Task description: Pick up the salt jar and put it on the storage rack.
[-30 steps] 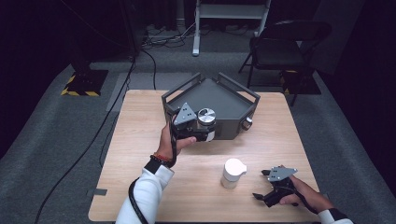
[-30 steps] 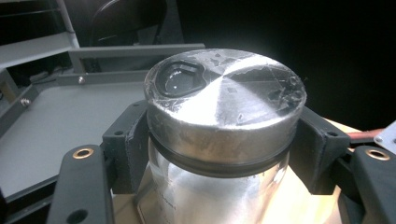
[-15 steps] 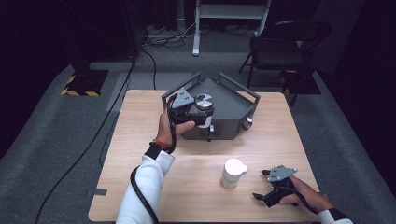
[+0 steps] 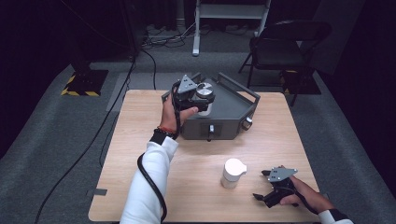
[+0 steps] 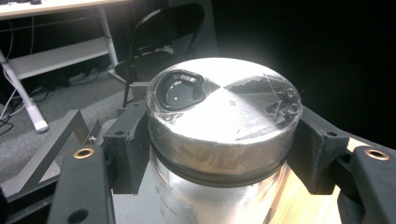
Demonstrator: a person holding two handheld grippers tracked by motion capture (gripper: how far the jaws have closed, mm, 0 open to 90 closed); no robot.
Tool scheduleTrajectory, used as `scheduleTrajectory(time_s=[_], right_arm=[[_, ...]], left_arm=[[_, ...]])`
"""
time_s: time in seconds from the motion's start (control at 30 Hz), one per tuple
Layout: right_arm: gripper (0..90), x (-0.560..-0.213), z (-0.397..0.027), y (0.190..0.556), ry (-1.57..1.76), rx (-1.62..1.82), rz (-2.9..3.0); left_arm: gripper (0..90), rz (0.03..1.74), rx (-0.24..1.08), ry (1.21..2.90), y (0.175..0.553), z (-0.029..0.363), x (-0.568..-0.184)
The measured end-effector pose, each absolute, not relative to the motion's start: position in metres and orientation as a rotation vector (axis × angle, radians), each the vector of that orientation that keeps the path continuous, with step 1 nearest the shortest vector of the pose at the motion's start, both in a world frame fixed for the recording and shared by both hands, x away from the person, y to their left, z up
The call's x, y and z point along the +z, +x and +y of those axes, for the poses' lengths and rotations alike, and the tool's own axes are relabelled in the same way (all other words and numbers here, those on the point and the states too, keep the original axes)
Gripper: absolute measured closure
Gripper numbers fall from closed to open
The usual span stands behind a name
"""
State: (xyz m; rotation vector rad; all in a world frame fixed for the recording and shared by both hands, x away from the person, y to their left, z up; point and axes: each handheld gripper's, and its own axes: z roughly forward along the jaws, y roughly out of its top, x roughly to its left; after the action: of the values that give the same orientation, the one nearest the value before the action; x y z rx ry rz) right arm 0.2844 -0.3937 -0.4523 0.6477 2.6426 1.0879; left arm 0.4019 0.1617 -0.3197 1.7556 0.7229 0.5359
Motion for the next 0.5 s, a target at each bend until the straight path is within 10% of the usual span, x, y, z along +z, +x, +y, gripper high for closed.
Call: scheduleTrajectory(time_s=[0.5], right_arm=[[0.0, -0.452, -0.394, 0.284, 0.643, 1.087, 2.644]], left_arm=[[31.3, 0.775, 0.549, 1.784, 0.415, 0.15, -0.33]])
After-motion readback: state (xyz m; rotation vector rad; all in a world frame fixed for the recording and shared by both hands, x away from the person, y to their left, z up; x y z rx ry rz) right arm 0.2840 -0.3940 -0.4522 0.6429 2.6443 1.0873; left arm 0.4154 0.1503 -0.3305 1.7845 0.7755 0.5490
